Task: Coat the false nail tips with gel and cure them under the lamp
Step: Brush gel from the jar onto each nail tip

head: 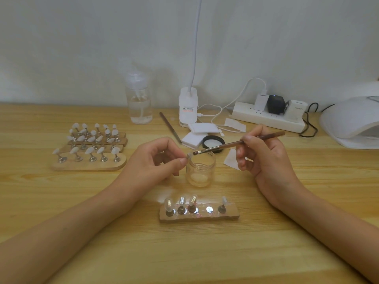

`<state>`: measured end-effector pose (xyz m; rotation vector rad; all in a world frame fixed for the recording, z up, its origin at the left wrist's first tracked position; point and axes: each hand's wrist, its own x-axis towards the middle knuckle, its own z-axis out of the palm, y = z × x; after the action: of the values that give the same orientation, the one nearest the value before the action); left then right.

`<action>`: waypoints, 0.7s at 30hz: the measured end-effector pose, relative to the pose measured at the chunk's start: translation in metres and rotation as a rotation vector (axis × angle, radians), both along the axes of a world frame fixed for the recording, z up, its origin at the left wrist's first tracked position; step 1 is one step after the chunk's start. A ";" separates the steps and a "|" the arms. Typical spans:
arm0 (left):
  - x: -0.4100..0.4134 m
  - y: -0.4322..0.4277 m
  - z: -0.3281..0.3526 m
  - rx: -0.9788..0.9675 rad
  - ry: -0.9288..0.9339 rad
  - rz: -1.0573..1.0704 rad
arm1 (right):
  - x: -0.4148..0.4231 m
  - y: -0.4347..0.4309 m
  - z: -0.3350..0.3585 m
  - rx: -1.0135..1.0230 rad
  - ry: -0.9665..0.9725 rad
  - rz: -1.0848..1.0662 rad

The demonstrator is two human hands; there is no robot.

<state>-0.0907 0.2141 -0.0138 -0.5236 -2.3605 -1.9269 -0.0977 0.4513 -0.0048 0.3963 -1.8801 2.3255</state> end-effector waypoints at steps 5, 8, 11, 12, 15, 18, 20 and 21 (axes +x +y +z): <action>0.001 0.000 0.001 0.000 0.000 0.005 | 0.002 -0.001 0.002 -0.015 0.047 0.101; 0.001 0.000 0.001 0.003 0.000 0.009 | 0.003 -0.001 0.002 0.019 0.038 0.078; 0.001 0.000 0.002 0.006 0.001 0.010 | 0.001 0.000 0.000 0.060 0.016 0.000; 0.002 0.000 0.002 0.003 0.004 0.008 | 0.001 0.000 0.000 0.057 0.012 -0.010; 0.002 0.000 0.002 -0.008 0.026 0.008 | 0.000 0.000 0.001 -0.029 0.015 0.027; 0.003 0.000 0.004 -0.003 0.043 0.005 | 0.000 0.000 0.002 -0.028 0.035 0.085; 0.004 0.001 0.004 0.002 0.046 0.004 | 0.001 -0.001 0.001 0.008 0.047 0.096; 0.004 0.001 0.004 0.003 0.047 0.005 | 0.001 -0.001 0.000 0.019 0.049 0.087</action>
<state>-0.0869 0.2156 -0.0097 -0.5558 -2.3278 -1.8950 -0.0970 0.4508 -0.0049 0.5430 -1.9005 2.3309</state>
